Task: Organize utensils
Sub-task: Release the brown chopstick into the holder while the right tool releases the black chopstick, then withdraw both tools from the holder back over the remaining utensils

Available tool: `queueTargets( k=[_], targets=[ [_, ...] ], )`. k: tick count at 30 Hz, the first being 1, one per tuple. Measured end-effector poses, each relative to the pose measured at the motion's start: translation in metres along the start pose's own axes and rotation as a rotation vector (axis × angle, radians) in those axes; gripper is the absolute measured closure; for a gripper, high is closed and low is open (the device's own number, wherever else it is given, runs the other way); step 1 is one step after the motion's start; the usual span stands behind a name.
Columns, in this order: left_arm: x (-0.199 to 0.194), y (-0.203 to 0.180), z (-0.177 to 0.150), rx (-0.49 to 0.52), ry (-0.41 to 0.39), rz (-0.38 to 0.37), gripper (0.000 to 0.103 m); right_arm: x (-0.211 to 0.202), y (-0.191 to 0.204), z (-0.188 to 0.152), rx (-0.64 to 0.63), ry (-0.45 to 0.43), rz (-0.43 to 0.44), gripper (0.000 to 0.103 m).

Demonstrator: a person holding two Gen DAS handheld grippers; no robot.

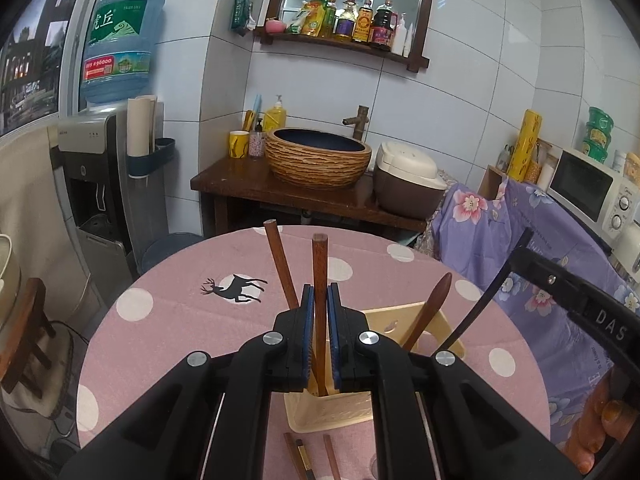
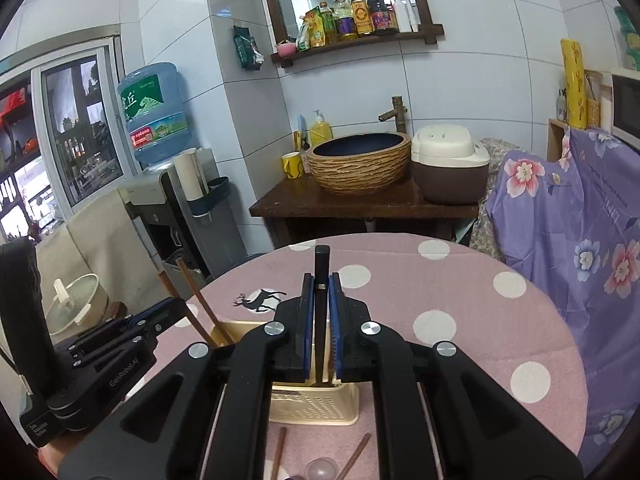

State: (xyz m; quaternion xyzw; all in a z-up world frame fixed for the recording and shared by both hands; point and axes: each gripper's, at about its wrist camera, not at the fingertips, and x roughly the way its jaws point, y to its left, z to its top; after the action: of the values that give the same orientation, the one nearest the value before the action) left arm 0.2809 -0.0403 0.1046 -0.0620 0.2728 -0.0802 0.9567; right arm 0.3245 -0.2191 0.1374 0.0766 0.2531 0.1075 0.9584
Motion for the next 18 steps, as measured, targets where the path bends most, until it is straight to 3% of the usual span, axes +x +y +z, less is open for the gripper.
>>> queueTargets(
  k=[4, 7, 9, 13, 15, 18],
  targets=[
    [0.001, 0.003, 0.000, -0.024, 0.011, -0.014, 0.095, -0.004, -0.001, -0.003, -0.002, -0.015, 0.002, 0.094],
    [-0.007, 0.003, -0.003, -0.022, -0.001, -0.030, 0.088, -0.012, -0.001, -0.009, -0.001, -0.041, 0.005, 0.082],
    [-0.018, 0.002, -0.008, -0.010, -0.024, -0.042, 0.056, -0.021, 0.000, -0.015, -0.007, -0.073, -0.007, 0.054],
    [-0.043, -0.001, -0.032, 0.055, -0.081, -0.035, 0.032, -0.037, 0.004, -0.036, -0.037, -0.090, -0.020, 0.051],
    [-0.051, 0.001, -0.049, 0.073, -0.095, -0.021, 0.018, -0.044, 0.003, -0.052, -0.030, -0.081, -0.016, 0.040],
    [-0.057, 0.009, -0.076, 0.086, -0.095, 0.001, 0.010, -0.047, 0.004, -0.080, -0.038, -0.048, -0.014, 0.039]
  ],
)
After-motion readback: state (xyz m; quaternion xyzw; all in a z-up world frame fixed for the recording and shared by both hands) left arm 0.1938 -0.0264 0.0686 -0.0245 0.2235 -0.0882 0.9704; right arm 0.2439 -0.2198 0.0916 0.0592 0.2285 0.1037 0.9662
